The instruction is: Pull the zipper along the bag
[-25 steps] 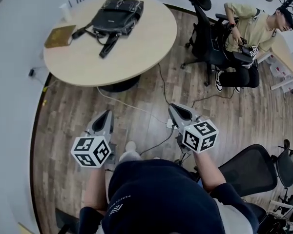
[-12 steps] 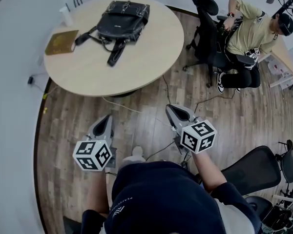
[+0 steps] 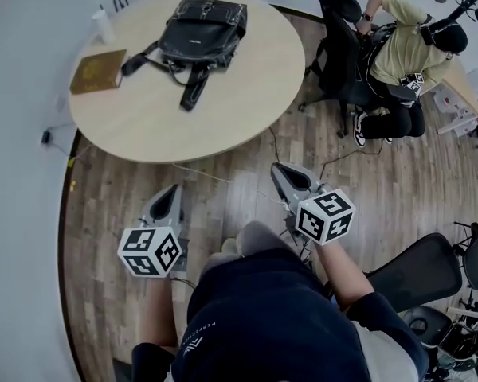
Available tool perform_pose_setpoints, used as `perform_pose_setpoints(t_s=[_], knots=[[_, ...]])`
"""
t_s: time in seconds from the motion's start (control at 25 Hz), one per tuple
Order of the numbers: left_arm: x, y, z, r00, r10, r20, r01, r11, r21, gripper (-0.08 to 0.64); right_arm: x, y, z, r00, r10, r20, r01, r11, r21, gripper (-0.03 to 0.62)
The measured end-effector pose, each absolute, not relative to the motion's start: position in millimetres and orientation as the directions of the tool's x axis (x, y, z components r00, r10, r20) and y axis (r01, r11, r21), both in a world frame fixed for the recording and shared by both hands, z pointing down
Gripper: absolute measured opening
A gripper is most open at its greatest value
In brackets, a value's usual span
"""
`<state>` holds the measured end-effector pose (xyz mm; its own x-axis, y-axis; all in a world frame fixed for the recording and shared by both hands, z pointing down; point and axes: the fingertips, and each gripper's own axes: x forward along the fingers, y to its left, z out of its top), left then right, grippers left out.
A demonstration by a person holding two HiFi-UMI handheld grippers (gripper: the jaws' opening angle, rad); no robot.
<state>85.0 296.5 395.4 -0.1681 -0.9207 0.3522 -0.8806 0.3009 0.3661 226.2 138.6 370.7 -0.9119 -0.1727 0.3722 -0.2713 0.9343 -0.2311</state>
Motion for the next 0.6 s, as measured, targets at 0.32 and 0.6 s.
perform_pose_setpoints(t_s=[0.32,0.6], knots=[[68,272,389,-0.170,-0.927,0.334,-0.887,0.292,0.359,0.015,194,111,369,-0.921,-0.159,0.355,-0.251,0.940,-0.231,0.034],[23,232,389,-0.213,-0.916,0.339,-0.875,0.333,0.350,0.014,146,62,364,-0.935,-0.132,0.328,-0.207,0.956,-0.206,0.061]])
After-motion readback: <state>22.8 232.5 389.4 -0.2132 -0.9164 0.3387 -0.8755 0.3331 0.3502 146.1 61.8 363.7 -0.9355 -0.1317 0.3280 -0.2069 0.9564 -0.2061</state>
